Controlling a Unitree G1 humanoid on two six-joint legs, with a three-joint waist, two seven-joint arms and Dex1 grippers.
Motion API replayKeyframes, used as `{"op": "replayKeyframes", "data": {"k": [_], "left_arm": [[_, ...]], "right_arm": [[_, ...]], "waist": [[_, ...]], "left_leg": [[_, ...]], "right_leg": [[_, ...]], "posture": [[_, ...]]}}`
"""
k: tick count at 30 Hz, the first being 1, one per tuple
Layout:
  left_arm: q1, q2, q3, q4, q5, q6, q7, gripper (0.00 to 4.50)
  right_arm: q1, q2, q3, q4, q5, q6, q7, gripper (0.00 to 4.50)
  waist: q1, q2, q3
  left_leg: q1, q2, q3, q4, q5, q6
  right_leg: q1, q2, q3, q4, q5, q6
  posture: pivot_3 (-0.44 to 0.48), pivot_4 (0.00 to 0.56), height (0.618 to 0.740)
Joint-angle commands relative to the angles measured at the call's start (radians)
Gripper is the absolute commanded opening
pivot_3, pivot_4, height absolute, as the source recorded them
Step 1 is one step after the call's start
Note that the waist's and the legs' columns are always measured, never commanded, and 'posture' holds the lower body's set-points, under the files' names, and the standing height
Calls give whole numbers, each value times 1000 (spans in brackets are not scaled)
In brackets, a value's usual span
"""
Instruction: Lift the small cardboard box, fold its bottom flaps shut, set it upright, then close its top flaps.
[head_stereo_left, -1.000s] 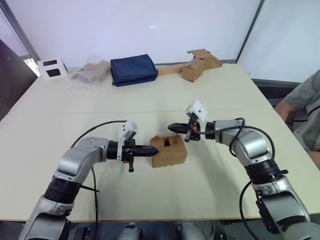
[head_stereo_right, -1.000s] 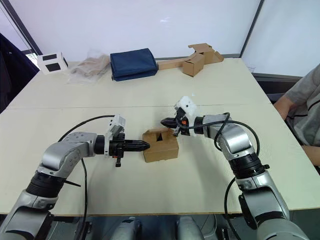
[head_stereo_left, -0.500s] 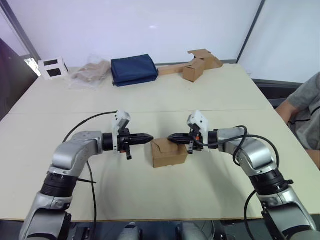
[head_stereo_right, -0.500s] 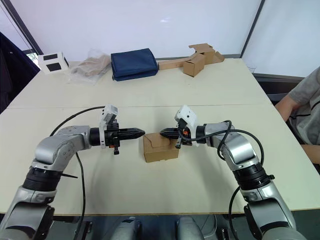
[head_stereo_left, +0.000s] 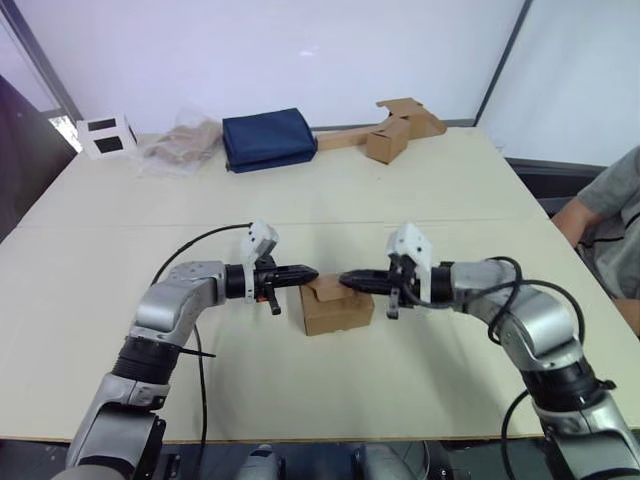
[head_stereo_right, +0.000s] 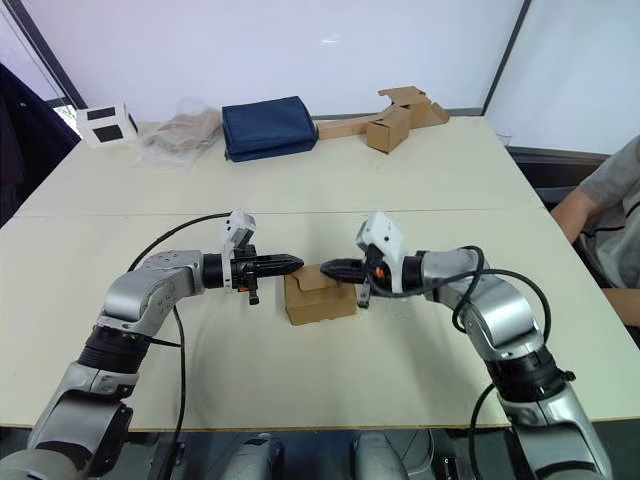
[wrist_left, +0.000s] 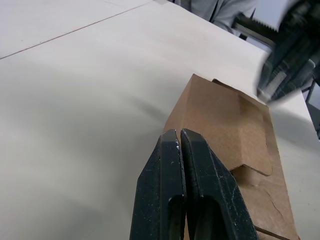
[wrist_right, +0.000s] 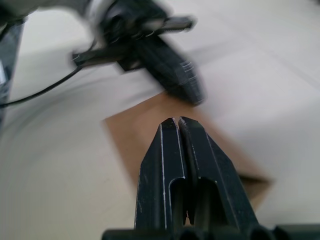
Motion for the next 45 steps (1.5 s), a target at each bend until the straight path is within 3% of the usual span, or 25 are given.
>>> {"op": "replayKeyframes", "data": {"k": [1,14,39,45], "left_arm": [[-5,-6,15,-40,-25,22,3,84],[-1,-3,20,-86,-42,64,13,84],[-18,-14,-3,-91,-21,35,7,84],[-18,21,-62,-107,40,-11,-18,84]], "right_arm": [[-1,-3,13,-48,-3,-2,-7,0],[-8,6,126,73,-134,-103,-11,0],[-36,48,114,133,-145,-73,-41,0],[-34,30,96,102,-115,-42,-20,0]], "waist": [[-1,0,0],[-1,0,0],[0,0,0],[0,0,0]], "left_leg": [[0,0,0,0,0,0],[0,0,0,0,0,0],[1,0,0,0,0,0],[1,0,0,0,0,0]], "right_leg": [[0,0,0,0,0,0],[0,0,0,0,0,0],[1,0,0,0,0,0],[1,0,0,0,0,0]], "posture": [[0,150,740],[0,150,740],[0,150,740],[0,150,740]]}}
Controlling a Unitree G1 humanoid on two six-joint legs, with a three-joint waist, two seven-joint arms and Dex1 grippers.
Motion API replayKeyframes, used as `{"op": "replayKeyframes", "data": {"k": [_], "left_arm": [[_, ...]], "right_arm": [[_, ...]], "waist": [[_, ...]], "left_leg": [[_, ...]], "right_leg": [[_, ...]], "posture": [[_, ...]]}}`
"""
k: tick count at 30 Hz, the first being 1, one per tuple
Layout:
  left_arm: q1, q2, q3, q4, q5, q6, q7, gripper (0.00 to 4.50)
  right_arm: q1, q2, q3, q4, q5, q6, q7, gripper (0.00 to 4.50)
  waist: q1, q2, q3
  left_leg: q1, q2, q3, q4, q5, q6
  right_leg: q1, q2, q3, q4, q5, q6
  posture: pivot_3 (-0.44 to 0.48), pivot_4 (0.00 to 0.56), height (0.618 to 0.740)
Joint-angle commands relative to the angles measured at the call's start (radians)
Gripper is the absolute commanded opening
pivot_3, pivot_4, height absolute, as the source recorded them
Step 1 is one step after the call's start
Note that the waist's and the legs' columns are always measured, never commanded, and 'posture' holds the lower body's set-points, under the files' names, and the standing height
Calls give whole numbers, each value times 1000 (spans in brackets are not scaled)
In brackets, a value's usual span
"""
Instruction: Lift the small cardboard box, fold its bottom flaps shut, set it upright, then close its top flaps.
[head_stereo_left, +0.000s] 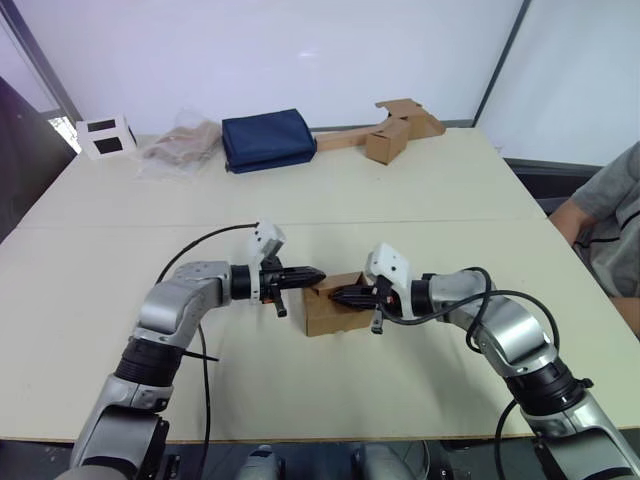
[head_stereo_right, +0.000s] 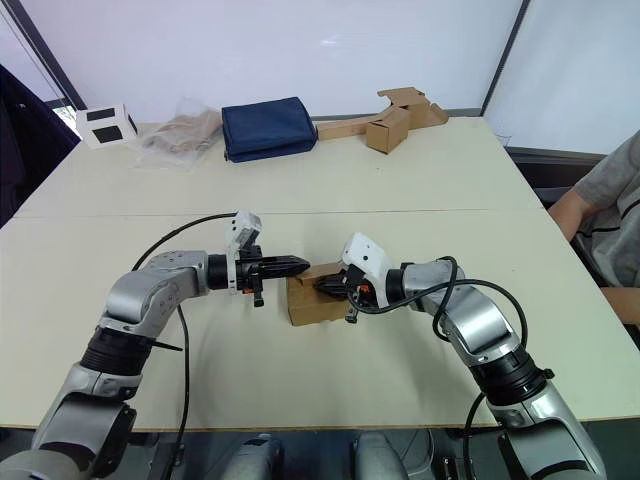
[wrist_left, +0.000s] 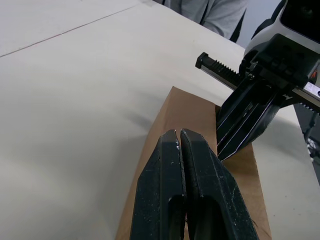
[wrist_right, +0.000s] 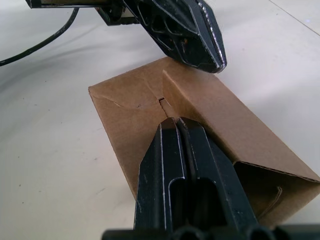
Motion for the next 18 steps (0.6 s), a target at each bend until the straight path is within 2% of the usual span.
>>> {"op": "replayKeyframes", "data": {"k": [1,14,18], "left_arm": [[-11,32,-52,-36,54,-60,-31,84],[-3,51,-79,-28,105,-118,-54,84],[-26,29,-15,-53,30,-63,-39,84]], "right_arm": [[8,-21,-18,-29,16,31,18,0],[0,-69,-155,-89,152,142,45,0],[-9,-60,-183,-71,154,134,24,0]], "waist": [[0,0,0],[0,0,0],[0,0,0]], "left_leg": [[0,0,0,0,0,0],[0,0,0,0,0,0],[0,0,0,0,0,0]], "right_leg": [[0,0,0,0,0,0],[0,0,0,-1,0,0],[0,0,0,-1,0,0]], "posture": [[0,150,740],[0,150,740],[0,150,740]]}}
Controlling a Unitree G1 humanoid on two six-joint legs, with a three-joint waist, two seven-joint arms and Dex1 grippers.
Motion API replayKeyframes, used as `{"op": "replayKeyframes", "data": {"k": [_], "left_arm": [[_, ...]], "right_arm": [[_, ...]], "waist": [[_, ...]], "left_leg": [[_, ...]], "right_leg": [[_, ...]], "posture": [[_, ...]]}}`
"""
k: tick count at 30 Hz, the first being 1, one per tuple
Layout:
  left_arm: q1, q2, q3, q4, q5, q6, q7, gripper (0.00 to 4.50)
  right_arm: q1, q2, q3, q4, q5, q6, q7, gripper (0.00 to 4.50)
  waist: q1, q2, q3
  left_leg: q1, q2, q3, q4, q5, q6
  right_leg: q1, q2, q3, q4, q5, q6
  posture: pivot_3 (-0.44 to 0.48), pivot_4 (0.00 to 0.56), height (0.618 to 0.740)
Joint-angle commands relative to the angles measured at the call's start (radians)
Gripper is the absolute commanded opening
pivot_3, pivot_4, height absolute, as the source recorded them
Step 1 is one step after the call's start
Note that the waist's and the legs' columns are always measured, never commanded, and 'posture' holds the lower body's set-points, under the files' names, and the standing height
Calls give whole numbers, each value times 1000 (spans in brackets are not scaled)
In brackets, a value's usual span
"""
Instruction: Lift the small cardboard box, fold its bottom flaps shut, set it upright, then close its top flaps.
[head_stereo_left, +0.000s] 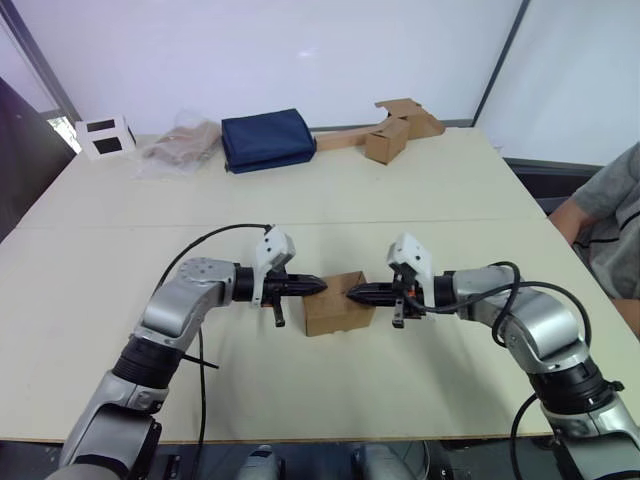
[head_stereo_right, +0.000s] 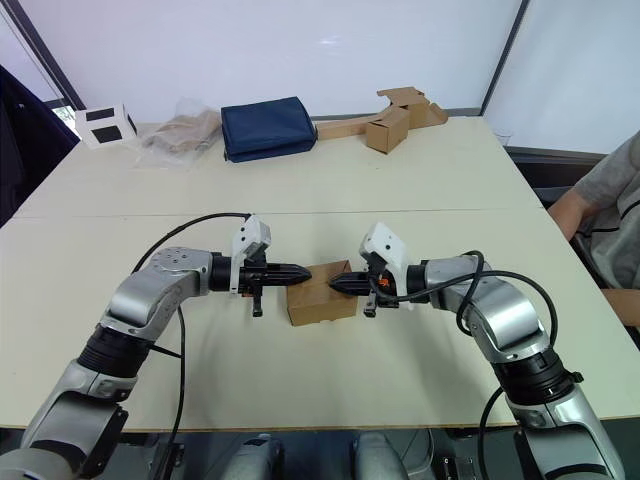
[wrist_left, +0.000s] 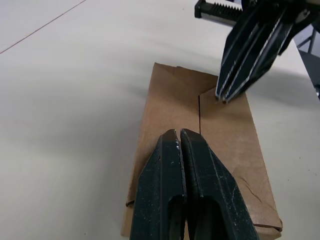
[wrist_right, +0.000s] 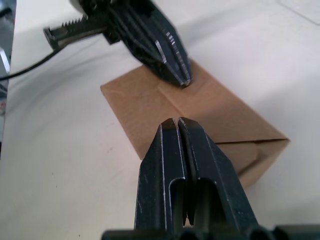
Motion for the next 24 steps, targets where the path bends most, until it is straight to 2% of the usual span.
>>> {"op": "replayKeyframes", "data": {"k": [1,7,13,24], "left_arm": [[-36,-16,68,-49,-69,50,18,84],[-54,-13,70,-93,-73,62,32,84],[-37,0,-21,-83,27,-11,30,84],[-16,0,-87,-14,141,-109,45,84]], "right_arm": [[-24,8,-48,-7,17,-19,-19,0],[-46,35,-31,17,2,-47,-40,0],[-57,56,30,43,-43,-84,-37,0],[-44,39,133,86,-170,-163,-33,0]], "waist": [[0,0,0],[-1,0,0],[-1,0,0],[0,0,0]], "left_leg": [[0,0,0,0,0,0],[0,0,0,0,0,0],[0,0,0,0,0,0],[0,0,0,0,0,0]], "right_leg": [[0,0,0,0,0,0],[0,0,0,0,0,0],[0,0,0,0,0,0],[0,0,0,0,0,0]], "posture": [[0,150,740],[0,150,740],[0,150,740],[0,150,740]]}}
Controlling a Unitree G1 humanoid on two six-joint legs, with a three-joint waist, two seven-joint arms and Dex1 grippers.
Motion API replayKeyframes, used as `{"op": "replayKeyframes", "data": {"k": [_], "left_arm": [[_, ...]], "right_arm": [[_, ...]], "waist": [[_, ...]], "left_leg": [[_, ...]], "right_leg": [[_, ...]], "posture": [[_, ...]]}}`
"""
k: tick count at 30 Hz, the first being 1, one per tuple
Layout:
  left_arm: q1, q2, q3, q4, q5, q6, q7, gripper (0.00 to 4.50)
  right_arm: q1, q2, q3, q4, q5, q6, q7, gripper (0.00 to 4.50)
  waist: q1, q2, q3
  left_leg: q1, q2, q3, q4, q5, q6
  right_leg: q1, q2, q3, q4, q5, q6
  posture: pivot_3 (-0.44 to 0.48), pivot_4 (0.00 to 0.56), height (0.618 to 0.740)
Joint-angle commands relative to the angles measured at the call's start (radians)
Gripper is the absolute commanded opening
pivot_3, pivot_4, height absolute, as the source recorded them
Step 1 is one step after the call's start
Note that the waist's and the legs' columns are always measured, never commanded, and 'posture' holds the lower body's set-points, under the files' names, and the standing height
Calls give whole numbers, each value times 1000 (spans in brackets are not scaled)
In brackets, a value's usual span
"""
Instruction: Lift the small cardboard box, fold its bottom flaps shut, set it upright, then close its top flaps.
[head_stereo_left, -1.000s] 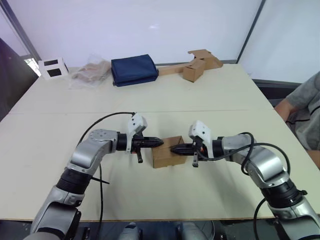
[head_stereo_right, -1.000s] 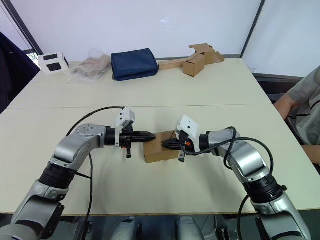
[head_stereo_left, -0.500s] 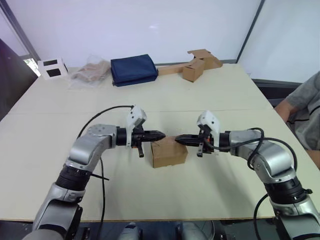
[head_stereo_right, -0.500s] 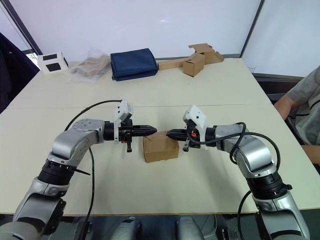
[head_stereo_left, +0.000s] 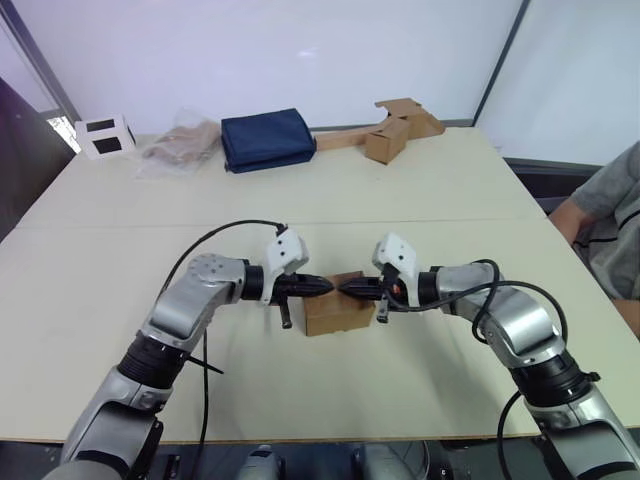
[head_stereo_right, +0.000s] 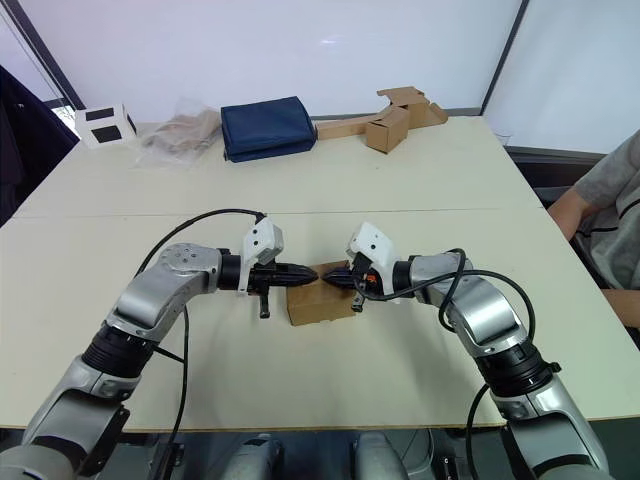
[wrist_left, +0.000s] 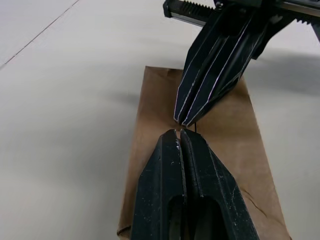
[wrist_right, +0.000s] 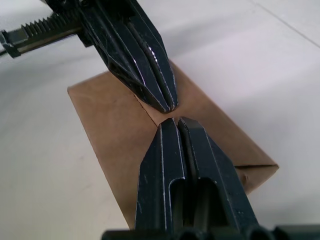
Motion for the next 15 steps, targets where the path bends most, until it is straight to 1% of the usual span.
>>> {"op": "replayKeyframes", "data": {"k": [1,6,8,9,11,12,15], "left_arm": [[3,1,-8,12,27,-23,2,84],[12,2,-1,9,27,-30,-6,84],[20,-12,28,1,13,-50,12,84],[21,-30,70,-16,-31,-30,26,84],[24,-68,158,-45,-110,-5,64,84],[29,-72,189,-59,-114,-1,96,84],[49,-12,218,-93,-72,26,145,84]], "right_arm": [[-3,-1,8,2,-25,-20,2,0],[0,2,11,6,-40,-30,2,0],[3,12,-11,4,-24,-23,-5,0],[1,18,-33,2,-11,-19,-15,0],[-6,35,-88,-6,19,-8,-40,0],[-10,55,-139,-18,54,10,-66,0],[-7,119,-317,-72,187,67,-152,0]], "waist": [[0,0,0],[0,0,0],[0,0,0],[0,0,0],[0,0,0],[0,0,0],[-1,0,0]], "left_leg": [[0,0,0,0,0,0],[0,0,0,0,0,0],[0,0,0,0,0,0],[0,0,0,0,0,0],[0,0,0,0,0,0],[0,0,0,0,0,0],[-1,0,-1,0,0,0]], "right_leg": [[0,0,0,0,0,0],[0,0,0,0,0,0],[0,0,0,0,0,0],[0,0,0,0,0,0],[0,0,0,0,0,0],[0,0,0,0,0,0],[-1,0,0,0,0,0]], "posture": [[0,150,740],[0,150,740],[0,150,740],[0,150,740],[0,150,740],[0,150,740],[0,150,740]]}}
